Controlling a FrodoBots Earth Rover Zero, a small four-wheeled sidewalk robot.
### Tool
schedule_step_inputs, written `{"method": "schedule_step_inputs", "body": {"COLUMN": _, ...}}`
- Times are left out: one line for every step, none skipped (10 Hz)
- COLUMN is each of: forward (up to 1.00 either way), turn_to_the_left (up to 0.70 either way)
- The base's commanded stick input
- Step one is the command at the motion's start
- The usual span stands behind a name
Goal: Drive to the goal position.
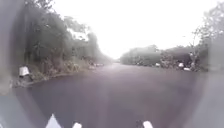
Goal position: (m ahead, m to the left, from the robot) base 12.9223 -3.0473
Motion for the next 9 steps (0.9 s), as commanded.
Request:
{"method": "schedule_step_inputs", "body": {"forward": 0.70, "turn_to_the_left": 0.00}}
{"method": "schedule_step_inputs", "body": {"forward": 0.70, "turn_to_the_left": 0.00}}
{"method": "schedule_step_inputs", "body": {"forward": 0.70, "turn_to_the_left": 0.00}}
{"method": "schedule_step_inputs", "body": {"forward": 0.70, "turn_to_the_left": 0.00}}
{"method": "schedule_step_inputs", "body": {"forward": 0.70, "turn_to_the_left": 0.00}}
{"method": "schedule_step_inputs", "body": {"forward": 0.70, "turn_to_the_left": 0.00}}
{"method": "schedule_step_inputs", "body": {"forward": 0.70, "turn_to_the_left": 0.00}}
{"method": "schedule_step_inputs", "body": {"forward": 0.70, "turn_to_the_left": 0.00}}
{"method": "schedule_step_inputs", "body": {"forward": 0.70, "turn_to_the_left": 0.00}}
